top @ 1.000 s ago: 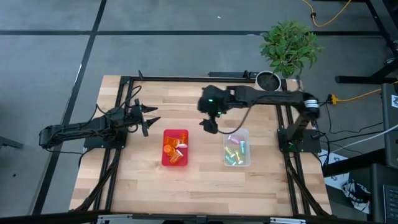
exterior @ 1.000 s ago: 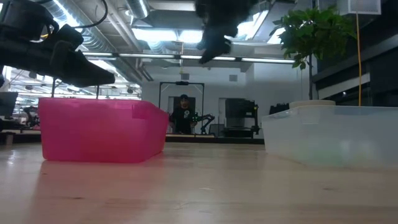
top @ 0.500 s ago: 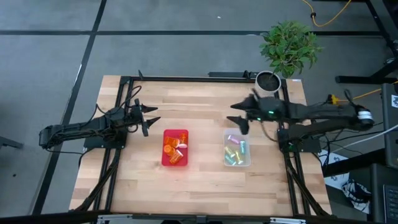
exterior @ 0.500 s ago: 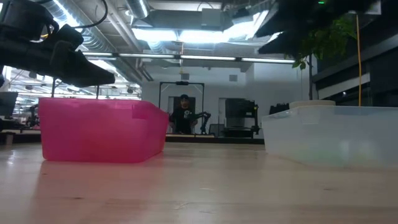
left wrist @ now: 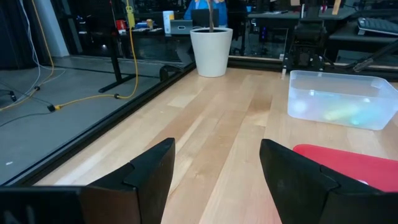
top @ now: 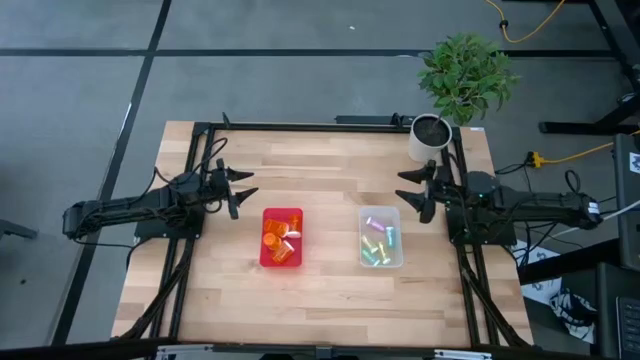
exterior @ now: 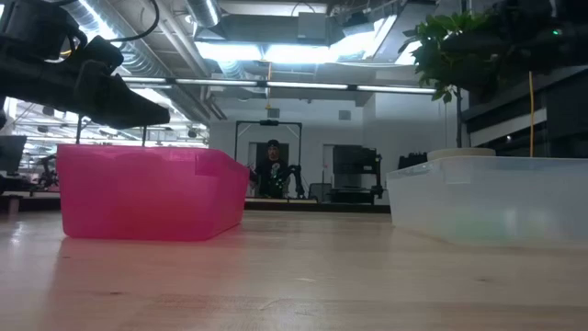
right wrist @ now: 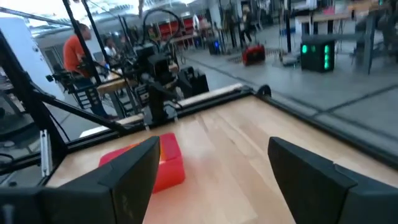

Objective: Pick and place medicine bottles into bin by pill shape (circle, oval)
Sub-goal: Return to Home Position

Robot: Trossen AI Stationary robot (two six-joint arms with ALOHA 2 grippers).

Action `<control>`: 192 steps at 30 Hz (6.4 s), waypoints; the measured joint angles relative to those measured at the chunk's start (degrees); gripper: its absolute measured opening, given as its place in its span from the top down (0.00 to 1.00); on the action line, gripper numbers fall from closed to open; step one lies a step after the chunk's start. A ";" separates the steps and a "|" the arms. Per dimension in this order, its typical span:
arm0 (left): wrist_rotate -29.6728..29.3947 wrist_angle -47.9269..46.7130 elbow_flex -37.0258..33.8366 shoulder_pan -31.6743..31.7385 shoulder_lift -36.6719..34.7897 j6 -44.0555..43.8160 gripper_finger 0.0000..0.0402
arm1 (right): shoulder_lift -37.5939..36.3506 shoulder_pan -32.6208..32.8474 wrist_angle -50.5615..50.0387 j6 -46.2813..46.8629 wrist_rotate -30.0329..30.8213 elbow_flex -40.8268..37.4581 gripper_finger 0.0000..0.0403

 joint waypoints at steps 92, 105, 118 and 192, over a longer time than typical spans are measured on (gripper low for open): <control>0.00 0.00 -0.02 0.00 -0.02 0.00 0.43 | -18.10 -0.04 -4.57 -11.55 -1.09 -13.01 0.25; 0.00 0.00 -0.02 -0.02 0.00 0.00 0.43 | -20.24 -0.07 -5.57 -15.91 -7.05 -13.01 0.25; 0.00 0.00 -0.02 -0.02 -0.01 0.00 0.43 | -20.21 -0.04 -6.12 -14.28 -9.75 -13.01 0.25; 0.00 0.00 -0.02 0.00 0.00 0.00 0.43 | -20.21 -0.04 -5.99 -14.52 -9.68 -13.01 0.25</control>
